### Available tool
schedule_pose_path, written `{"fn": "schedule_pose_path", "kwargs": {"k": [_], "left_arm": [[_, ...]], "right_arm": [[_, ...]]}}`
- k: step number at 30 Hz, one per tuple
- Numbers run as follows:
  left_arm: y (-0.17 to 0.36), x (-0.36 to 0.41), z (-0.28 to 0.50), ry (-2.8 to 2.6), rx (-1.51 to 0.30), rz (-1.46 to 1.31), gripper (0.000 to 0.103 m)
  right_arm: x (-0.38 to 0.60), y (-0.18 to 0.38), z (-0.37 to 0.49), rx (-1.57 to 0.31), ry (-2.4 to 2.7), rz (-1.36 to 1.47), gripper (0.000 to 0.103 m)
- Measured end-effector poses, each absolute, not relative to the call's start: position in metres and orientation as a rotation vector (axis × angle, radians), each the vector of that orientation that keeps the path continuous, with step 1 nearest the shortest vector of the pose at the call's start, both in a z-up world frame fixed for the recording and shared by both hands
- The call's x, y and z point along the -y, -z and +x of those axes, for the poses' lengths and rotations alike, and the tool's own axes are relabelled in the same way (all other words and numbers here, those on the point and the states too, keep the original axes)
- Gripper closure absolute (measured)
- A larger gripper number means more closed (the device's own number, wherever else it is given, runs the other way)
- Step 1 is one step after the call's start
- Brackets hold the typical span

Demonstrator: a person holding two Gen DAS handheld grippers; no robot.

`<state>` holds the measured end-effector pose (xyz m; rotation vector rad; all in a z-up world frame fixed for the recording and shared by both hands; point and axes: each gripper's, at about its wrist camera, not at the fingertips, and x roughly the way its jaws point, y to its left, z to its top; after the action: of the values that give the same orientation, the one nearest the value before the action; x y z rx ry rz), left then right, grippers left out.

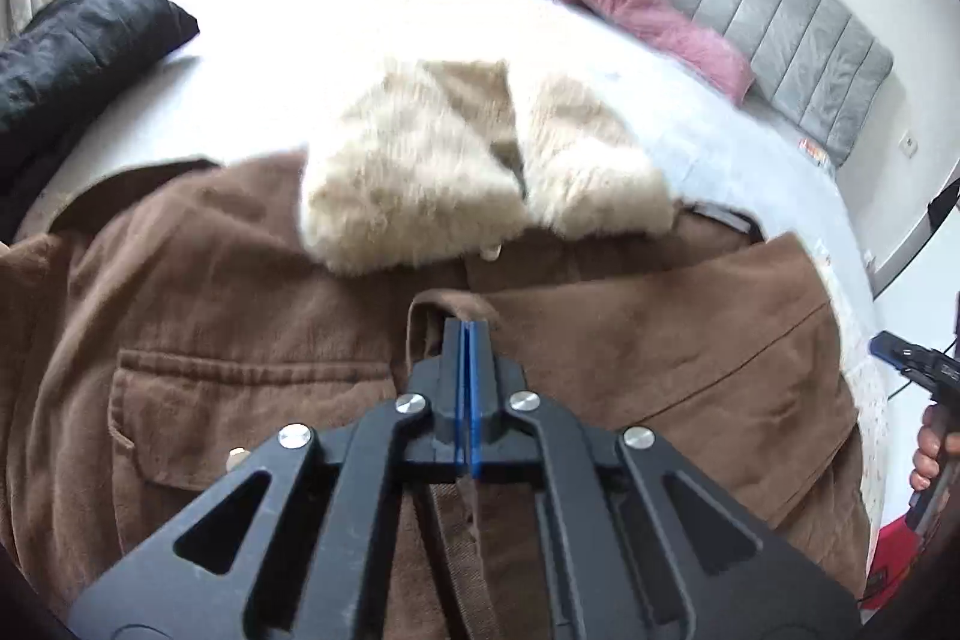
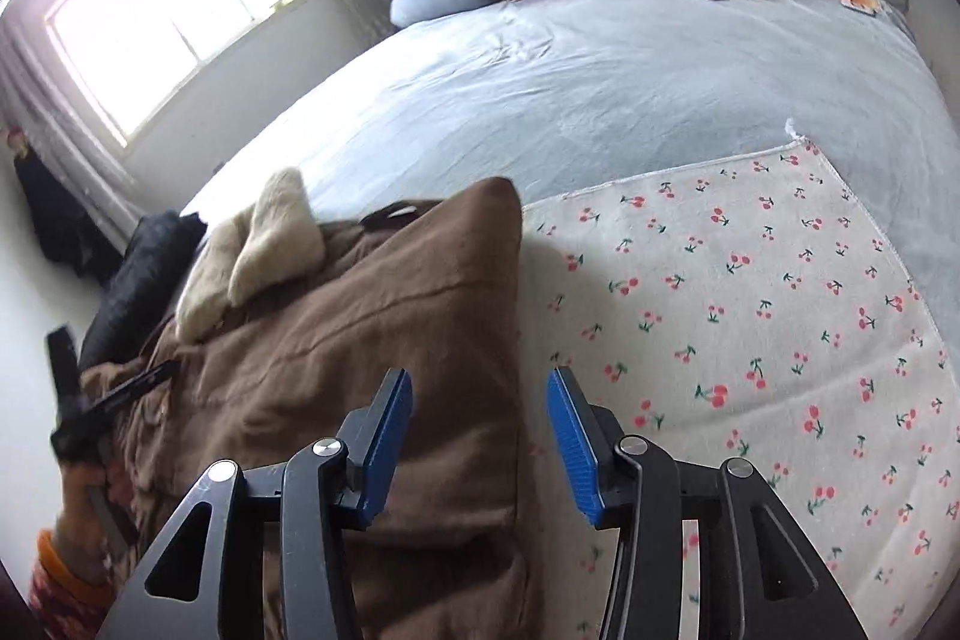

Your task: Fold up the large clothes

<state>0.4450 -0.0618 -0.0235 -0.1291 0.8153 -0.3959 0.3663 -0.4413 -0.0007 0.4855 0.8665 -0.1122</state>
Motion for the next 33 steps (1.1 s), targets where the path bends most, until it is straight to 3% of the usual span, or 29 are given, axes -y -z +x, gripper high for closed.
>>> {"fn": "schedule_pose_path", "kwargs": {"k": [2, 5, 6, 7, 10, 13, 17, 18, 20, 28, 33], "left_arm": [[0.015, 0.056, 0.435, 0.360, -0.730, -0.131, 0.102], [0.029, 0.062, 0.443, 0.318, -0.770, -0.026, 0.101], [0.035, 0.062, 0.446, 0.313, -0.780, -0.008, 0.101], [0.039, 0.064, 0.447, 0.308, -0.790, 0.005, 0.101], [0.054, 0.070, 0.458, 0.233, -0.842, 0.068, 0.101], [0.055, 0.053, 0.458, 0.220, -0.867, 0.006, 0.100], [0.024, 0.046, 0.429, 0.261, -0.768, -0.017, 0.052], [0.019, 0.049, 0.420, 0.297, -0.758, -0.019, 0.043], [0.014, 0.059, 0.404, 0.375, -0.772, -0.007, 0.037], [0.079, 0.095, 0.381, 0.489, -0.956, 0.093, 0.029], [0.069, 0.083, 0.381, 0.495, -1.014, 0.023, 0.028]], "right_arm": [[0.454, 0.015, 0.389, -0.862, 0.122, 0.571, 0.055], [0.463, 0.041, 0.423, -0.857, 0.113, 0.712, 0.056], [0.463, 0.050, 0.433, -0.856, 0.106, 0.752, 0.060], [0.462, 0.057, 0.441, -0.858, 0.112, 0.753, 0.083], [0.449, 0.066, 0.460, -0.913, 0.329, 0.505, 0.085], [0.440, 0.053, 0.455, -0.870, 0.374, 0.472, 0.082], [0.405, 0.017, 0.431, -0.819, 0.350, 0.286, 0.070], [0.394, 0.011, 0.424, -0.815, 0.336, 0.257, 0.065], [0.374, 0.004, 0.410, -0.821, 0.304, 0.230, 0.049], [0.328, 0.054, 0.394, -0.968, 0.271, 0.147, 0.046], [0.323, 0.056, 0.389, -0.988, 0.304, 0.121, 0.046]]}}
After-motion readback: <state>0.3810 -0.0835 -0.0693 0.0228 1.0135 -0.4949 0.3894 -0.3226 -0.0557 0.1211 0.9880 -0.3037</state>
